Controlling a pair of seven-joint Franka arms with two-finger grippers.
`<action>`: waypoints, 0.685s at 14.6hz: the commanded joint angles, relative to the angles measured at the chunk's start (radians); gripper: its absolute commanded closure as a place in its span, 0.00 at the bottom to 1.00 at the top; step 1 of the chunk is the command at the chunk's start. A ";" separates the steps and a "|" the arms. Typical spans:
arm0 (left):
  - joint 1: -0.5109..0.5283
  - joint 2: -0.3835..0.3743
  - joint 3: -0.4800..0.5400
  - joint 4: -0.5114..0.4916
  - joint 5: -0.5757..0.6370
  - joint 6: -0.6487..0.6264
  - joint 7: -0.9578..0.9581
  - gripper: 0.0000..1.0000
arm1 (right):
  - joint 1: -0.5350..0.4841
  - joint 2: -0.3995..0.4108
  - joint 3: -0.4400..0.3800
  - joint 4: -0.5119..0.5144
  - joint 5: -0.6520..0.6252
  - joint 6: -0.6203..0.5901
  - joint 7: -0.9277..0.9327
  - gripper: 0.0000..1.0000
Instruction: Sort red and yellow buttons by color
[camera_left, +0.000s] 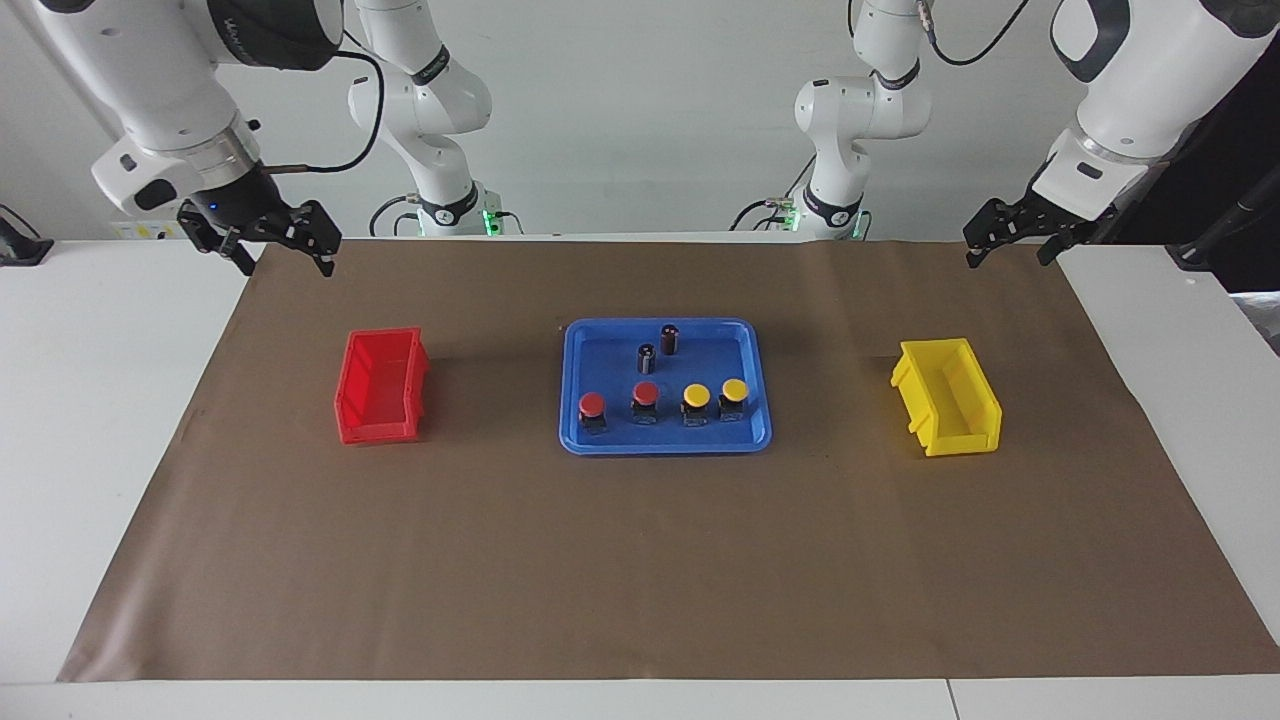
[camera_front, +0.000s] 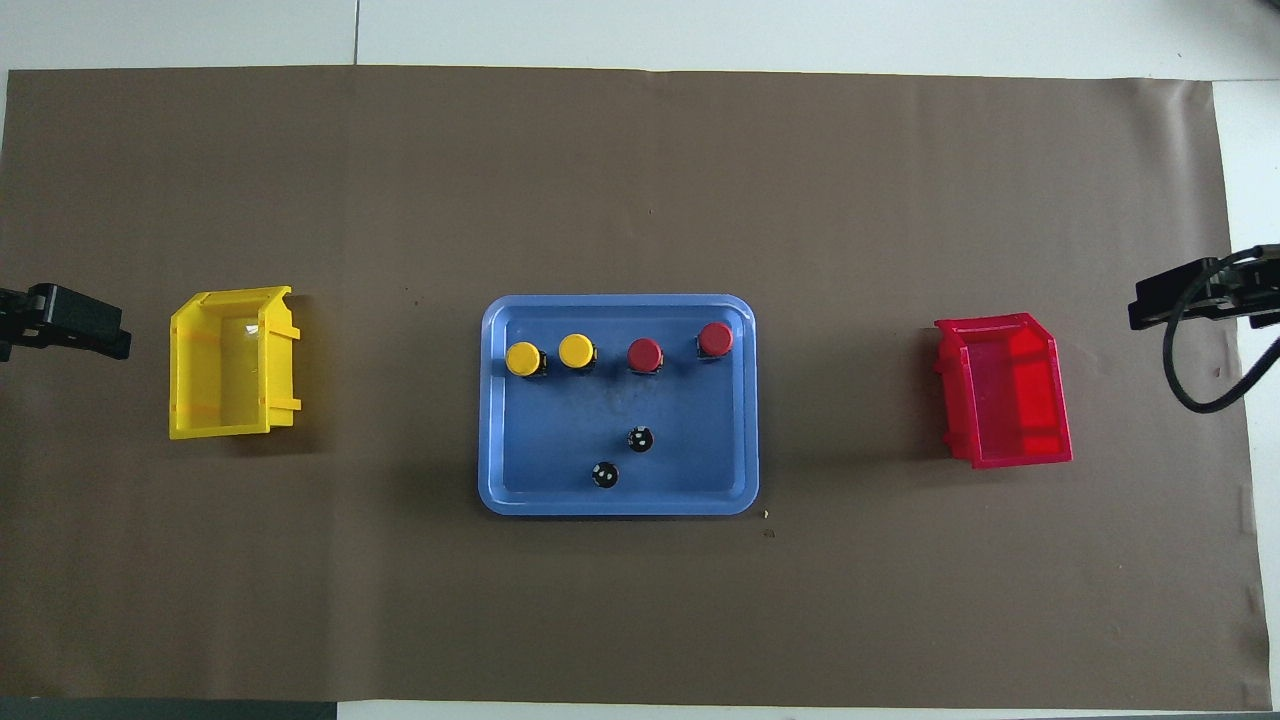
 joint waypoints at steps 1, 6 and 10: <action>-0.006 -0.020 0.004 -0.022 -0.008 0.010 -0.007 0.01 | 0.123 0.068 0.008 0.026 0.038 0.069 0.162 0.00; -0.006 -0.020 0.006 -0.023 -0.008 0.010 -0.010 0.01 | 0.337 0.256 0.009 0.051 0.050 0.326 0.408 0.00; -0.006 -0.022 0.004 -0.023 -0.008 0.009 -0.010 0.01 | 0.400 0.258 0.009 -0.131 0.049 0.529 0.431 0.00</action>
